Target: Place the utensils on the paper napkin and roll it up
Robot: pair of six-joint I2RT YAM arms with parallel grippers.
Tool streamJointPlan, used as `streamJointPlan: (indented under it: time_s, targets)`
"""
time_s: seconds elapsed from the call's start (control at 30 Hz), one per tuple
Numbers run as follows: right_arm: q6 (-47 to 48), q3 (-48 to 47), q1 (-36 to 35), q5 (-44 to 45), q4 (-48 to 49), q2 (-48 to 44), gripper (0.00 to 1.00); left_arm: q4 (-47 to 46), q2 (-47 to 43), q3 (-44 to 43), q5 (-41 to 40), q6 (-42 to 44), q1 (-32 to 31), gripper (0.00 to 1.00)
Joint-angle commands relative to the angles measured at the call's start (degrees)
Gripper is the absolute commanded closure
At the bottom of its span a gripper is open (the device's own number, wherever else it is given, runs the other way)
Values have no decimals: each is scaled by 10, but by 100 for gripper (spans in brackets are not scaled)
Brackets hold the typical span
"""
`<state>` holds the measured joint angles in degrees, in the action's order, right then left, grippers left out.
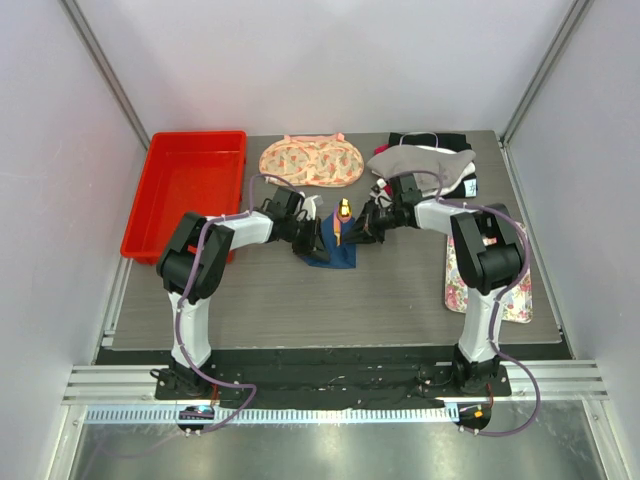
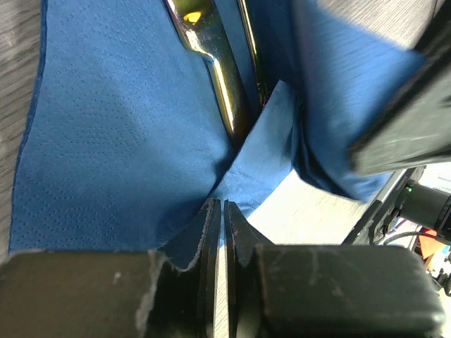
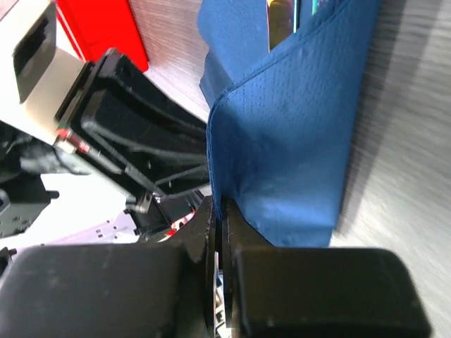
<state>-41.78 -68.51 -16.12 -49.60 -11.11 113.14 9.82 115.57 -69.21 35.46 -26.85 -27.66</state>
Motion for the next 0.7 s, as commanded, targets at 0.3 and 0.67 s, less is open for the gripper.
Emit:
streamJointPlan:
  time_s: [0.3,0.67]
  targets:
    - [-98,-21,-33,3,125,68,99,-1,13,-3,-23,10,3,89]
    - [-113,-5,-37,26,130,91,79,-60,-82,66,25,-36,37,80]
